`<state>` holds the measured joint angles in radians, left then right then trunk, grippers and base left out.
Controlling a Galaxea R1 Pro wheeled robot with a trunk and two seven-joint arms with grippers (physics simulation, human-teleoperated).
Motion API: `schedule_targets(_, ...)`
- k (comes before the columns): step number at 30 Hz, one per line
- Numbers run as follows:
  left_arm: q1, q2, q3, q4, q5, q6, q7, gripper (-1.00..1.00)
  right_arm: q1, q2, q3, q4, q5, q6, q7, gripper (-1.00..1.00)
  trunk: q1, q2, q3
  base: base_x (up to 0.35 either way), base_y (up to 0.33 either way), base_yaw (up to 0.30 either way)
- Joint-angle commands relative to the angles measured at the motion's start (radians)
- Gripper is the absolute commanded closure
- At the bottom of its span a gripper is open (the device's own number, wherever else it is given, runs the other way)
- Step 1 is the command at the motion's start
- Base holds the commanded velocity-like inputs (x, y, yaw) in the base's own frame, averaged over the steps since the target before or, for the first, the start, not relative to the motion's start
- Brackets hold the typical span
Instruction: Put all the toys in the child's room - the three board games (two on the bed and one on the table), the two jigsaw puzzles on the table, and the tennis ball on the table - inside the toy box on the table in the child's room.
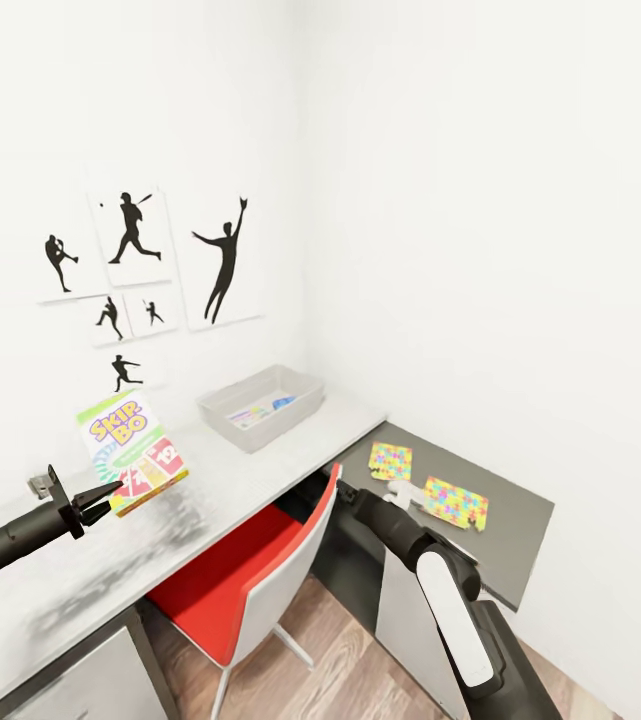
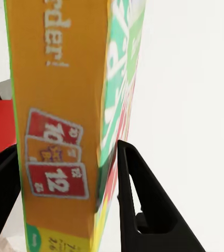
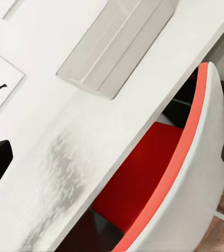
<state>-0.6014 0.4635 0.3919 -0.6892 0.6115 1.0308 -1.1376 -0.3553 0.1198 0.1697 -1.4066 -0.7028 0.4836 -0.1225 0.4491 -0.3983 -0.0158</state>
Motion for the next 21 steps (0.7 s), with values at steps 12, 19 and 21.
schedule_targets(12, -0.001, 0.0, 0.001, 0.0, -0.001, 0.005, -0.004, 1.0, -0.001, -0.002, 0.001, -0.002, -0.01, 0.003, -0.009, -1.0, 0.001, -0.002, 0.012, 0.216, -0.059, 0.203)
schedule_targets(19, -0.001, 0.0, 0.001, 0.0, -0.001, 0.005, -0.004, 1.0, -0.001, -0.002, 0.0, -0.002, -0.01, 0.003, -0.009, -1.0, 0.001, -0.002, 0.015, 0.25, -0.001, 0.093)
schedule_targets(21, 0.0, 0.0, 0.001, 0.0, -0.001, 0.005, -0.004, 1.0, -0.001, -0.003, -0.001, -0.002, -0.011, 0.003, -0.009, -1.0, 0.001, -0.002, 0.015, 0.202, 0.0, 0.01)
